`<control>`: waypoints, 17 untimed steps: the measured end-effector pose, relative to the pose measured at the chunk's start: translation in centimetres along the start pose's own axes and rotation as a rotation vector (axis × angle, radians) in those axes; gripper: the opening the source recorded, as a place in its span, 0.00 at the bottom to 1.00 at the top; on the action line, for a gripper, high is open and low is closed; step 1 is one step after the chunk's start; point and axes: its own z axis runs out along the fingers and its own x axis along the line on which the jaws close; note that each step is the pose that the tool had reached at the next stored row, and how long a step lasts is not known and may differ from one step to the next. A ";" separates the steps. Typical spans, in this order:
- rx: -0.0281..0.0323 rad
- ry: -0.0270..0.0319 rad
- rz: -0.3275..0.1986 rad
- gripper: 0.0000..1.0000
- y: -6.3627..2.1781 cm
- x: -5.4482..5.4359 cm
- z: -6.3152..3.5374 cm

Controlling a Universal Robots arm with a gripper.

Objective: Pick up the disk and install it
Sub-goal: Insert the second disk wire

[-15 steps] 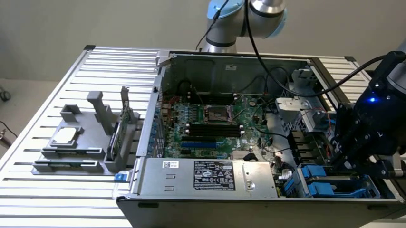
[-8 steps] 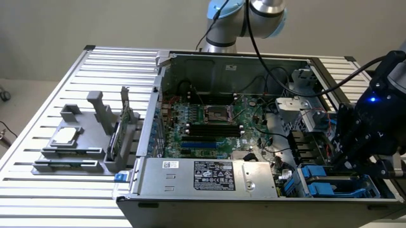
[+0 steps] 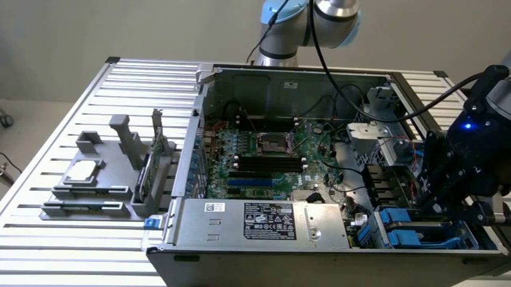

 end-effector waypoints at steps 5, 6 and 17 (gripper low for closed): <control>0.0000 0.0002 0.000 0.16 0.00 0.1 0.02; 0.0001 0.0003 0.000 0.16 0.00 0.1 0.02; 0.0001 0.0003 0.000 0.16 -0.01 0.2 0.14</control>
